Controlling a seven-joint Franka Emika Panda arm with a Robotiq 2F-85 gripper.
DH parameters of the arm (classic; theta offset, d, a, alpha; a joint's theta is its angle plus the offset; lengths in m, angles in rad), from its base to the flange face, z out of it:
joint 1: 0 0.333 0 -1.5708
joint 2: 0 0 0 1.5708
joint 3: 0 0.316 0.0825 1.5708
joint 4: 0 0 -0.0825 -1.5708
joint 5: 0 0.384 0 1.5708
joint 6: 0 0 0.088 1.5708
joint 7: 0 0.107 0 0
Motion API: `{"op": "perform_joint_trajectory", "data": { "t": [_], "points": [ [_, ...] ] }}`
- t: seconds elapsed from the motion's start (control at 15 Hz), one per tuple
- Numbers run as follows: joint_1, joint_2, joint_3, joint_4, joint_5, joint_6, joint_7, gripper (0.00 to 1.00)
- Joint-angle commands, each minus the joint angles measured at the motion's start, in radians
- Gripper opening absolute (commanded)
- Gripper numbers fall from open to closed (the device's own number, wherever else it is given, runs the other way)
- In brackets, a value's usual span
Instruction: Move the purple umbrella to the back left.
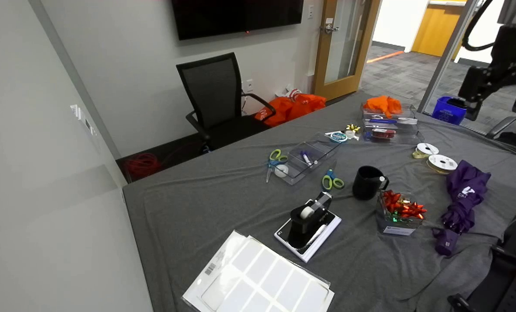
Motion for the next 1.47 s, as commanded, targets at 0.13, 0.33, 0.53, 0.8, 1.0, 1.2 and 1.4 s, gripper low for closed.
{"op": "perform_joint_trajectory", "data": {
  "t": [0.13,0.33,0.53,0.8,1.0,1.2,1.4],
  "points": [
    [-0.070,-0.047,-0.067,-0.173,0.012,0.190,0.027,1.00],
    [-0.101,-0.040,-0.119,-0.240,0.022,0.314,-0.006,1.00],
    [-0.113,-0.022,-0.171,-0.294,0.094,0.450,-0.030,1.00],
    [-0.124,-0.008,-0.169,-0.302,0.160,0.503,-0.040,1.00],
    [-0.124,-0.008,-0.167,-0.308,0.165,0.513,-0.043,1.00],
    [-0.124,-0.009,-0.164,-0.307,0.165,0.513,-0.043,1.00],
    [-0.127,0.002,-0.172,-0.320,0.163,0.540,-0.059,1.00]
  ]
}}
